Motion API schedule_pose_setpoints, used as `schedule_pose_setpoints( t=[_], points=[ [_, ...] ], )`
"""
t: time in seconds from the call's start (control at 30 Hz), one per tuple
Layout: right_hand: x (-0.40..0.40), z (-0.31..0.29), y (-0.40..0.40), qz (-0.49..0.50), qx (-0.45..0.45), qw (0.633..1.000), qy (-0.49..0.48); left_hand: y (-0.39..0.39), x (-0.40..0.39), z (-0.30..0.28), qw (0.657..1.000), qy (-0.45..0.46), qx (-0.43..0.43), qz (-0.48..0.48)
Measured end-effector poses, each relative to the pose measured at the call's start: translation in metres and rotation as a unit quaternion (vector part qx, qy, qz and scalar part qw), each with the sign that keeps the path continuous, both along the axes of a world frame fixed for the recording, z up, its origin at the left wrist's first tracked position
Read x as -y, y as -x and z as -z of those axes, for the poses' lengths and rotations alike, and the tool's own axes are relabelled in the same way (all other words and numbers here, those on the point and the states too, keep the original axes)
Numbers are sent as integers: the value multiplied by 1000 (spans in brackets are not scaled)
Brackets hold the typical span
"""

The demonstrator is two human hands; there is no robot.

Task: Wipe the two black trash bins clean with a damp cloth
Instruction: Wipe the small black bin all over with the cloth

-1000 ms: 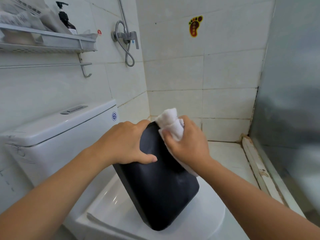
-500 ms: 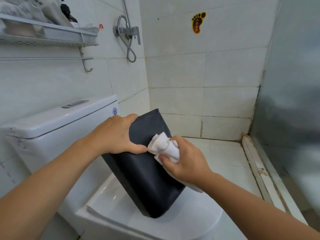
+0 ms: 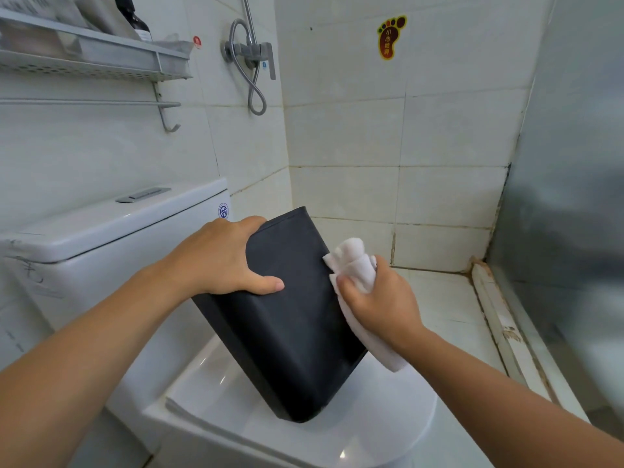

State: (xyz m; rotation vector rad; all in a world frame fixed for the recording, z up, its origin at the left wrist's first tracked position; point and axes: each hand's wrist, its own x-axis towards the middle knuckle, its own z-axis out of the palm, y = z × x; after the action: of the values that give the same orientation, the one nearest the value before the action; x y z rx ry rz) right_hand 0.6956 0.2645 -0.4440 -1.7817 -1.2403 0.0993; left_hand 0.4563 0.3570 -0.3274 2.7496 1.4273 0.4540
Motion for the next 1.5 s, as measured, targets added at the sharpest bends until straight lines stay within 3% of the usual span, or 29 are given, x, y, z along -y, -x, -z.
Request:
schedule_pose_setpoints(
  t=[0.1,0.23,0.33,0.47,0.53,0.63,0.77,0.87,1.0,1.17,1.33,1.43,1.5],
  points=[
    [8,4,7,12,53,998,-18,-2,1,-1,1000,-6,0,-1],
    [28,17,19,-145,188,970,-57,-2,1,0,1000,-9,-1,-2],
    [16,10,11,-116,166,978,-41,-4,2,-2,1000,0,-2,10],
    [-2,-8,-4,-21,12,1000,2,-6,5,-4,1000,-7,-23,10],
    [-2,-8,-2,-7,-10,1000,-6,-8,8,-4,999,-20,-41,5],
    [8,3,3,-24,52,998,-19,-13,11,-6,997,-36,-67,-7],
    [30,23,12,-133,171,976,-32,-9,6,-7,998,-8,-60,-22],
    [35,26,14,-151,185,971,-22,-5,5,-7,999,4,-41,-22],
    [22,16,10,-106,144,984,-7,-3,11,-8,999,5,-28,-17],
    [-4,-7,-6,-2,-2,1000,23,-12,24,-13,998,-10,-55,-13],
    [-15,-15,-14,40,-203,978,-17,-16,25,-14,997,-21,-79,-12],
    [-13,-14,-8,19,-176,982,-62,-15,21,-13,997,-19,-75,-12],
    [-9,-8,-5,-53,-77,994,-60,-10,16,-11,997,-17,-68,-17]
  ],
)
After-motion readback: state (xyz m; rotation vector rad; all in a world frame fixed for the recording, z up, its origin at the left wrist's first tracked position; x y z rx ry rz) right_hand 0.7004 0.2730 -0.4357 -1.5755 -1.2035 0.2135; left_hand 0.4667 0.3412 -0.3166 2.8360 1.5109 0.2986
